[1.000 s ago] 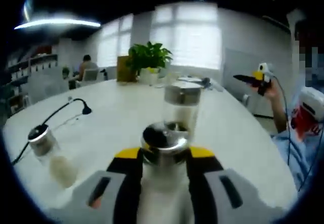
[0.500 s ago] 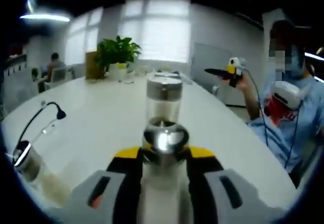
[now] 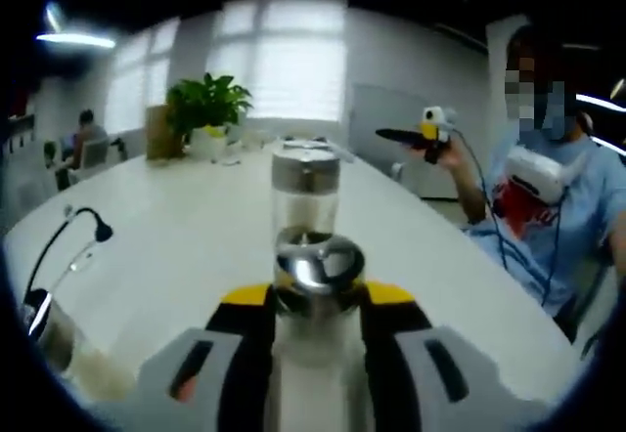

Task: Rotate the seasoning bottle until the label or dispensing opening points toward the visible target arrow and the bottle remains upright within the marked orientation range

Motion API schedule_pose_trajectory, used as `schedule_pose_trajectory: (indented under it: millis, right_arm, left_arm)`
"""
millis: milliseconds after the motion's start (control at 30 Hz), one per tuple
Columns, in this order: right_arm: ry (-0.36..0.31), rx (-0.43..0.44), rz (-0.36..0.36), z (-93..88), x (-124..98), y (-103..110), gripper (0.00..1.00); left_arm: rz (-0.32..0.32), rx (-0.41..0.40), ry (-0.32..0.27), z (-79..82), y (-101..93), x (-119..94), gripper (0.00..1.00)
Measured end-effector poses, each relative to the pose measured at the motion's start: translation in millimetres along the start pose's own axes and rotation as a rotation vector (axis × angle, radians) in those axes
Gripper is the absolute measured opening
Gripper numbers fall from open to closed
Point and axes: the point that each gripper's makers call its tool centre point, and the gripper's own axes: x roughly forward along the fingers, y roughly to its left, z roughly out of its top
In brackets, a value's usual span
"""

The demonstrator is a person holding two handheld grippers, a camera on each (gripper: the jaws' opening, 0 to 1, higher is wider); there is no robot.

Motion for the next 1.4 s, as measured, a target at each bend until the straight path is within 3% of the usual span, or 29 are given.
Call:
schedule_pose_trajectory:
  millis: [100,200,300,367,433,467,567,600,667,700,733,800,867,967,1000,1133,1200,1300,1400]
  right_arm:
    - [0.008,-0.015,0.017,-1.0,1,5,0.98]
    - [0.014,-0.008,0.026,-3.2,2,7,0.98]
    - [0.018,0.024,0.046,-6.0,3,10,0.98]
    - [0.024,0.022,0.054,-6.9,3,12,0.98]
    - [0.023,0.012,0.051,-5.9,2,11,0.98]
    - [0.021,0.012,0.047,-5.4,2,10,0.98]
    - [0.029,0.018,0.063,-7.6,4,10,0.98]
    - [0.037,0.028,0.078,-9.5,4,12,0.98]
    - [0.035,0.053,0.094,-10.2,5,15,0.98]
    - [0.033,0.059,0.098,-10.1,5,16,0.98]
    - [0.034,0.061,0.103,-10.4,5,18,0.98]
    - [0.039,0.056,0.113,-10.5,5,21,0.98]
    - [0.044,0.046,0.12,-10.5,5,22,0.98]
    - [0.043,0.049,0.117,-10.3,5,21,0.97]
    - [0.043,0.053,0.115,-10.6,5,21,0.97]
    - [0.049,0.053,0.116,-11.3,3,20,0.97]
    - [0.042,0.054,0.108,-9.7,2,18,0.97]
    - [0.036,0.06,0.094,-8.7,1,13,0.97]
    - [0.039,0.066,0.084,-10.2,1,11,0.97]
  left_arm:
    - [0.023,-0.056,0.009,-1.4,-0.5,1,0.37]
    - [0.103,-0.046,0.081,-7.1,7.8,1,0.42]
    - [0.138,-0.063,0.165,-23.1,6.1,-5,0.52]
    - [0.161,-0.075,0.179,-28.1,4.3,-11,0.55]
    - [0.176,-0.087,0.148,-25.8,-1.3,-17,0.48]
    - [0.231,-0.062,0.099,-18.3,4.0,-20,0.48]
    - [0.353,-0.128,-0.001,-5.8,9.7,-30,0.58]
    - [0.392,-0.158,-0.004,-8.0,10.6,-34,0.6]
    - [0.532,-0.223,0.061,-28.2,19.1,-44,0.62]
    - [0.572,-0.216,0.077,-32.9,20.7,-46,0.63]
    - [0.59,-0.159,0.074,-33.1,18.3,-44,0.63]
    - [0.647,-0.215,0.086,-43.3,10.8,-41,0.69]
    - [0.698,-0.292,0.04,-45.4,5.3,-35,0.73]
    - [0.675,-0.392,-0.073,-35.8,-7.2,-20,0.68]
    - [0.676,-0.41,-0.077,-35.4,-9.0,-18,0.68]
    - [0.844,-0.404,-0.06,-36.1,2.9,-28,0.69]
    - [0.927,-0.423,-0.09,-32.1,8.4,-36,0.68]
    - [1.03,-0.356,-0.121,-19.4,13.8,-46,0.67]
    - [1.051,-0.359,-0.129,-13.2,12.5,-45,0.65]
